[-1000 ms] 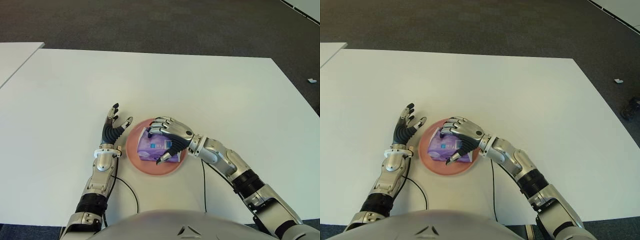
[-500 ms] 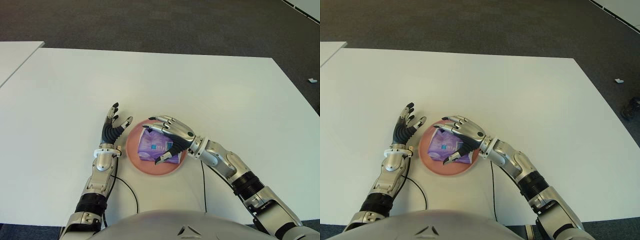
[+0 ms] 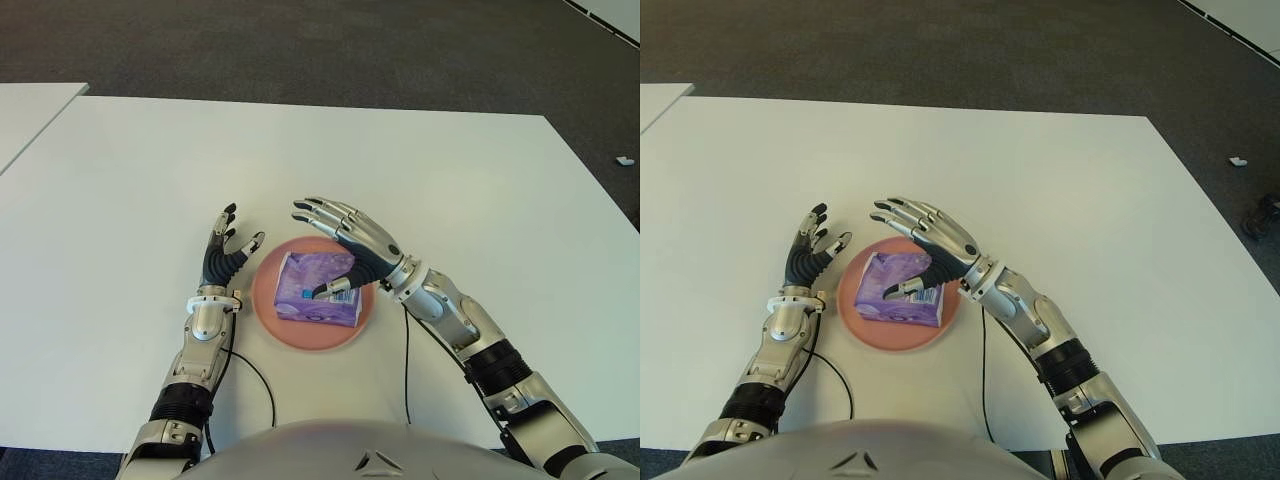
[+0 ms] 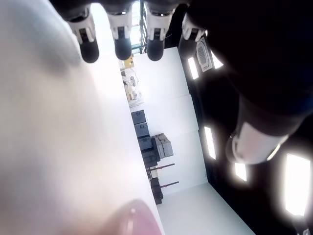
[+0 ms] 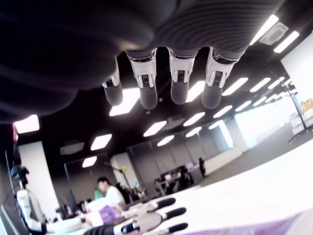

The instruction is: Put the tissue paper into the plate.

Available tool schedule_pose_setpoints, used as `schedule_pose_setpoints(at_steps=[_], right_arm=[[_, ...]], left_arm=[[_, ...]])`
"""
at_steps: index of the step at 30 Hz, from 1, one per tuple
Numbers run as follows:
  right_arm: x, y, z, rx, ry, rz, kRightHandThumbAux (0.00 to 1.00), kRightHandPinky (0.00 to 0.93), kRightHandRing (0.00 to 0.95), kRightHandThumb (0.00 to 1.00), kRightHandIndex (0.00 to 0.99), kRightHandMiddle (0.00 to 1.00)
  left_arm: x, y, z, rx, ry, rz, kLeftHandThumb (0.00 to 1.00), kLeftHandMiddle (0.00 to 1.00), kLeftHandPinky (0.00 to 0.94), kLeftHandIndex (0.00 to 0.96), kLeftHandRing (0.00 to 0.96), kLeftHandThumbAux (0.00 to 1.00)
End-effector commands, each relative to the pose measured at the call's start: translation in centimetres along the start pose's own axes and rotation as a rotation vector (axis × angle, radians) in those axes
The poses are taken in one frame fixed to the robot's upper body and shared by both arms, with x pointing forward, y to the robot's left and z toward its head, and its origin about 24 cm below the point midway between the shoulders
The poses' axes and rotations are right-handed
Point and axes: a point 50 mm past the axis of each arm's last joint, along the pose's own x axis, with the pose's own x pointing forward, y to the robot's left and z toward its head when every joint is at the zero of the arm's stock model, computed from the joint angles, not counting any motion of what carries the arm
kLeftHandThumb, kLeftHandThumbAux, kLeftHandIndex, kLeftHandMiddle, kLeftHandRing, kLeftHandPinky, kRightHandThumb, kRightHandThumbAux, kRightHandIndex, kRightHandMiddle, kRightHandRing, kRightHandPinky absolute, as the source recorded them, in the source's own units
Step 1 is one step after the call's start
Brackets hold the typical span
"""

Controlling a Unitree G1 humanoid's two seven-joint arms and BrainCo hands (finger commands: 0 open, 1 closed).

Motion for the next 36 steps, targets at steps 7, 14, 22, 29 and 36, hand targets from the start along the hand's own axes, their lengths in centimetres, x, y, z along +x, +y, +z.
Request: schedule_pose_setpoints(at_steps=[7,14,22,29,36], right_arm=[[0.3,-2.9,-1.0,0.111,0.054,-0.193,0.233,0.000,0.000,0.167,0.000,0.000],[0.0,-4.9,-1.5,0.137,0.088,-0.366,0.226,0.000,0.000,0.154,0.000,0.000],[-1.6,-5.3,-3.9,0.235,0.192,-0.552,0.245,0.000,0.000,0.110,0.000,0.000],[-4.8,-4.4,-6.1,0.363,0.321,-0.682,0.244,0.000,0.000,0.076,0.000,0.000],[-6.6,-1.7,-5.9,0.433,0.447,-0.734,0.304,0.000,0.000,0.057,0.000,0.000]], left_arm=[[-1.5,0.2,-2.2,0.009,0.131,0.001,0.006,0.000,0.000,0.000,0.000,0.627],[-1.5,0.1,-2.1,0.005,0.129,0.004,0.009,0.000,0.000,0.000,0.000,0.639],[-1.6,0.1,-2.1,0.003,0.125,-0.002,0.008,0.000,0.000,0.000,0.000,0.648],[-1.6,0.1,-2.1,0.004,0.129,-0.004,0.013,0.000,0.000,0.000,0.000,0.638],[-1.7,0.1,-2.0,0.006,0.128,-0.006,0.007,0.000,0.000,0.000,0.000,0.638]])
